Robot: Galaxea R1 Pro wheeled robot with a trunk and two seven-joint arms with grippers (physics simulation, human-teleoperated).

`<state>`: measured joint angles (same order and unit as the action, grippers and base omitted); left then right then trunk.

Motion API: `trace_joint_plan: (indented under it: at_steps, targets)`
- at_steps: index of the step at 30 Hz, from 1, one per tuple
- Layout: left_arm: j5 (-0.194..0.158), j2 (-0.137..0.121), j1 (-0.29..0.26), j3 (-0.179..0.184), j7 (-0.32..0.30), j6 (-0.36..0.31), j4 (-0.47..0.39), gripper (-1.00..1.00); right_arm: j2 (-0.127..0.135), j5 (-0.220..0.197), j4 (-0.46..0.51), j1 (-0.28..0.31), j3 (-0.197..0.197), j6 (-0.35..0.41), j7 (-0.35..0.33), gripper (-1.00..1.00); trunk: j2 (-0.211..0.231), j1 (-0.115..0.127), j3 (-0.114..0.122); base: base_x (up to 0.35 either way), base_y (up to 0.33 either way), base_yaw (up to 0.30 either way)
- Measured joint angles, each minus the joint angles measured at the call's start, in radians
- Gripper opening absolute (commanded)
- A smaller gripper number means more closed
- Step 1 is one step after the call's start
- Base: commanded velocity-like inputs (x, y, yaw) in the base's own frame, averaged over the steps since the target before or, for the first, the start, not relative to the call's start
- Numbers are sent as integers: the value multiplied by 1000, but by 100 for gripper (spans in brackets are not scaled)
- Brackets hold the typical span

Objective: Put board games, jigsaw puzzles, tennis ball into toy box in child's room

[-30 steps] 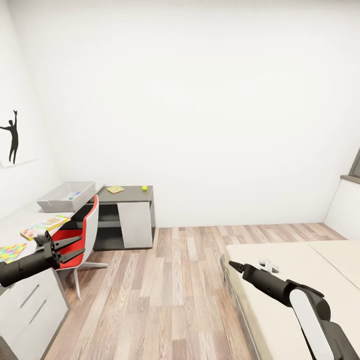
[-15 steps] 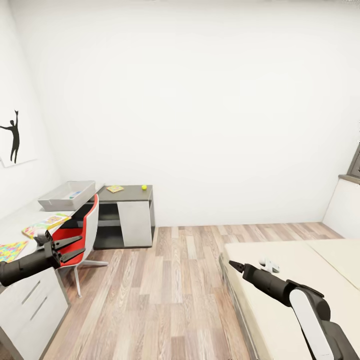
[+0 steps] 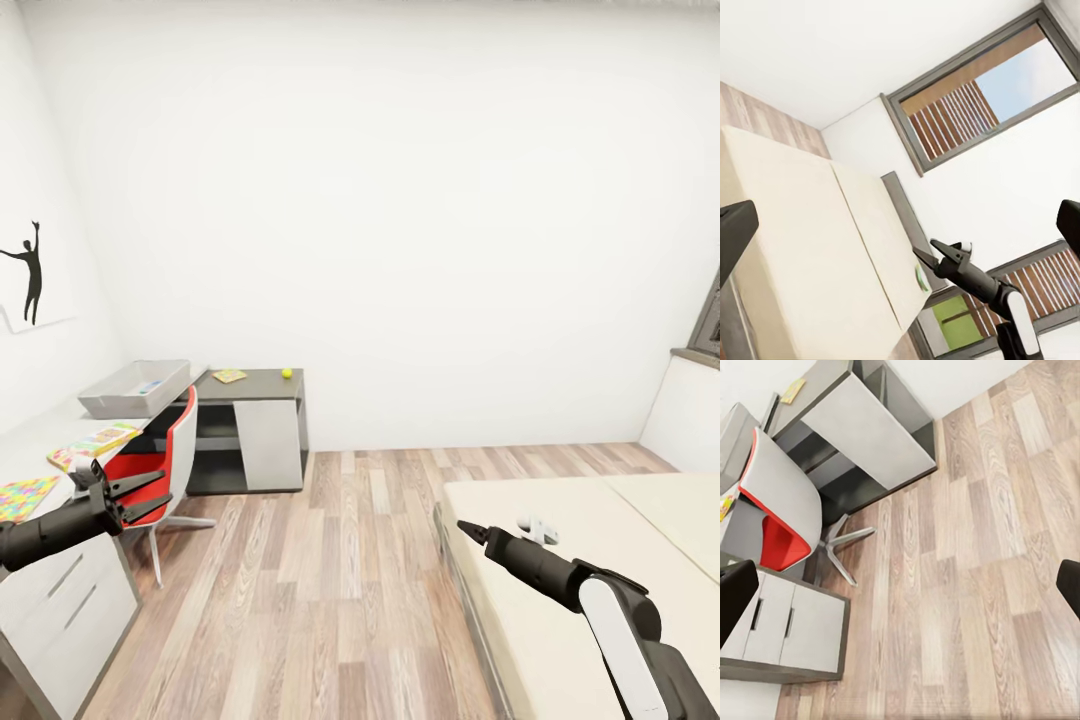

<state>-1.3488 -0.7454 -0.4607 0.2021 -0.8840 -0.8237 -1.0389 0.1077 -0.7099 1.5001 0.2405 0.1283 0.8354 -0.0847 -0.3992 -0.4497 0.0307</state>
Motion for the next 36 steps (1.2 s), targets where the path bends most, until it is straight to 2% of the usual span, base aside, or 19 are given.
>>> trace_joint_plan:
  at_steps: [9, 19, 27, 36]
  targets:
    - [0, 1, 0, 0, 0, 0, -8, 100, 0, 0, 0, 0, -1, 0, 0, 100, 0, 0, 3, -25, -10, -119]
    - [0, 1, 0, 0, 0, 0, -10, 100, 0, 0, 0, 0, -24, -1, 0, 100, 0, 0, 3, -52, -30, -11]
    - [0, 1, 0, -1, 0, 0, -10, 100, 0, 0, 0, 0, -29, -2, 0, 100, 0, 0, 3, -101, -36, 1]
    - [-1, 1, 0, 0, 0, 0, -10, 100, 0, 1, 1, 0, -31, -2, 5, 100, 0, 0, 7, -17, -5, 183]
